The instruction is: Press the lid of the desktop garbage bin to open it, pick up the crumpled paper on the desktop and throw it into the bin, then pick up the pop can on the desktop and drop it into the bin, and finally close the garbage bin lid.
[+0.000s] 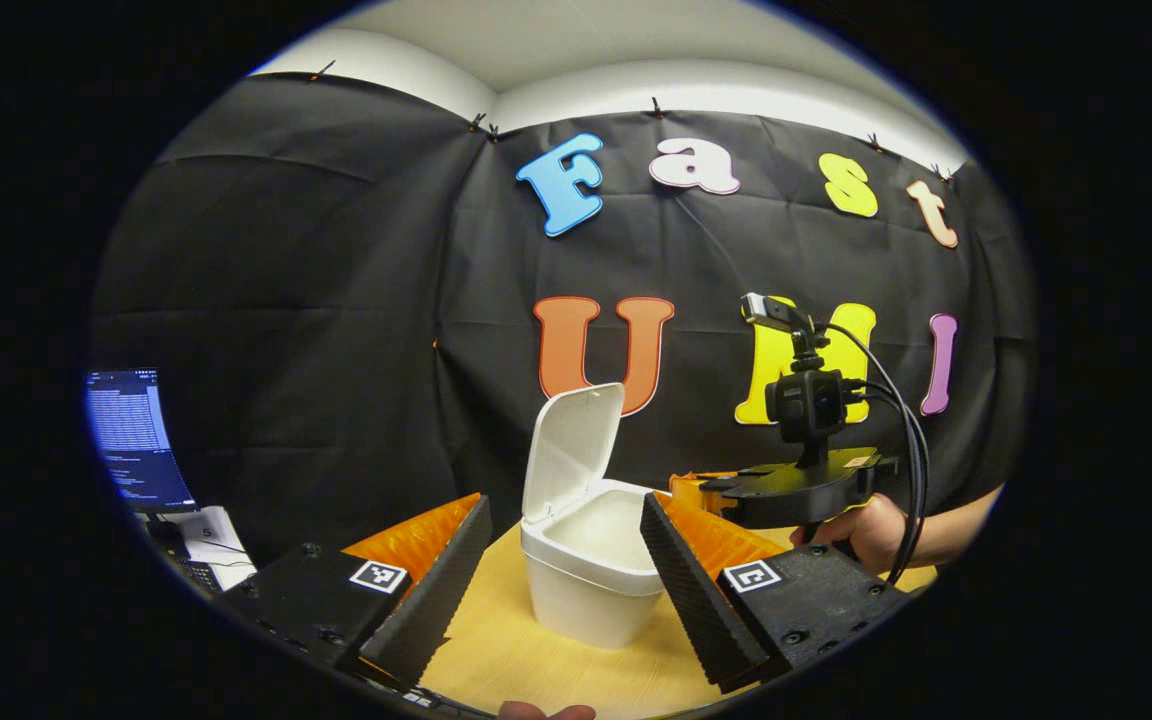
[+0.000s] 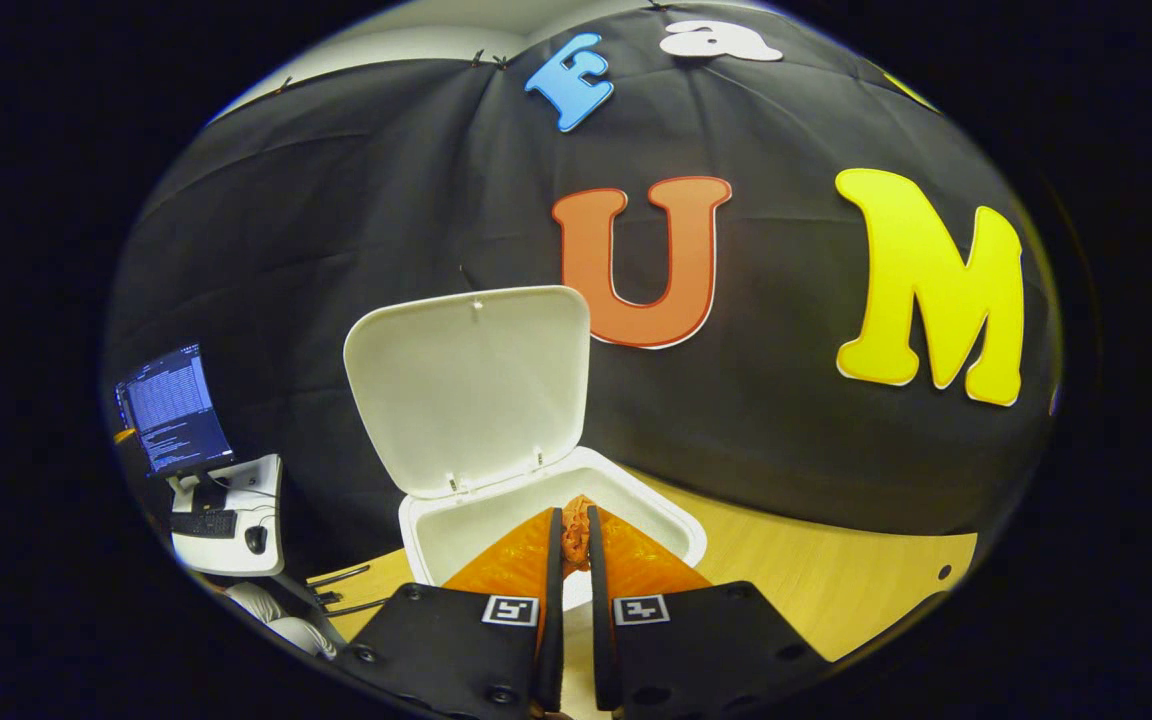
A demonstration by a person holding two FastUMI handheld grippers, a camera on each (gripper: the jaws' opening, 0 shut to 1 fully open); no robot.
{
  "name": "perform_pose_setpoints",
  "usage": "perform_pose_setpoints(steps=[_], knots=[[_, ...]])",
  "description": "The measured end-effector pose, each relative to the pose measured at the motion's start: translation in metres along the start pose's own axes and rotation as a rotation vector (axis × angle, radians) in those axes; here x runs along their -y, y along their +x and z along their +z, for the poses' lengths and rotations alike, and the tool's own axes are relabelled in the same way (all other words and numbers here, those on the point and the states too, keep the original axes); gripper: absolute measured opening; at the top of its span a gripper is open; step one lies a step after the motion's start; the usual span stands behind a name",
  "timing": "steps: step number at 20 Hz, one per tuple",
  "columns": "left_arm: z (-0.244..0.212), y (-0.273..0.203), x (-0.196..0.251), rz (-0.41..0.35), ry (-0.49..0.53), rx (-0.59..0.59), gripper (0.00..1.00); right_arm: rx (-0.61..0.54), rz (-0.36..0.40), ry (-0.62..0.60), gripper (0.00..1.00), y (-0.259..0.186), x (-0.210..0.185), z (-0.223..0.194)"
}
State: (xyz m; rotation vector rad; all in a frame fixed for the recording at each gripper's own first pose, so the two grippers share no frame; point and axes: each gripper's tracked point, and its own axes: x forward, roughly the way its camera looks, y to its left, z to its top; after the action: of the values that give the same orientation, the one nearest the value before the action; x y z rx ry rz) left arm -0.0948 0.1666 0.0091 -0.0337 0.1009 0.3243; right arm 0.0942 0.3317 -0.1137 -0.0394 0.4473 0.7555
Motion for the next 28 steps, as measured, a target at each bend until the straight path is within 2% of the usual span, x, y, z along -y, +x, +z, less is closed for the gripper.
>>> perform_pose_setpoints(steps=[7, 11, 12, 18, 19, 22, 23, 24, 28], knots=[[-0.001, 0.004, -0.006, 0.005, 0.016, -0.003, 0.98, -0.080, -0.014, -0.027, 0.13, 0.046, -0.006, -0.028], [-0.005, 0.005, -0.009, 0.005, 0.016, -0.008, 0.99, -0.115, -0.041, -0.031, 0.18, 0.054, -0.002, -0.042], [-0.006, 0.007, -0.009, 0.005, 0.013, -0.009, 0.99, -0.123, -0.043, -0.029, 0.23, 0.054, -0.001, -0.045], [-0.008, 0.012, -0.007, -0.002, 0.007, -0.009, 0.98, -0.151, -0.045, 0.001, 0.29, 0.055, 0.005, -0.054], [-0.008, 0.012, -0.007, -0.003, 0.005, -0.008, 0.98, -0.155, -0.045, 0.007, 0.32, 0.056, 0.004, -0.056], [-0.010, 0.014, -0.006, -0.007, 0.005, -0.009, 0.98, -0.153, -0.053, 0.012, 0.54, 0.055, 0.007, -0.056], [-0.010, 0.014, -0.007, -0.008, 0.004, -0.008, 0.98, -0.155, -0.049, 0.019, 0.58, 0.055, 0.006, -0.057], [-0.010, 0.013, -0.007, -0.009, 0.003, -0.008, 0.98, -0.156, -0.046, 0.024, 0.68, 0.054, 0.005, -0.057], [-0.012, 0.017, -0.004, -0.017, 0.005, -0.006, 0.98, -0.128, -0.051, 0.039, 0.72, 0.043, 0.006, -0.050]])
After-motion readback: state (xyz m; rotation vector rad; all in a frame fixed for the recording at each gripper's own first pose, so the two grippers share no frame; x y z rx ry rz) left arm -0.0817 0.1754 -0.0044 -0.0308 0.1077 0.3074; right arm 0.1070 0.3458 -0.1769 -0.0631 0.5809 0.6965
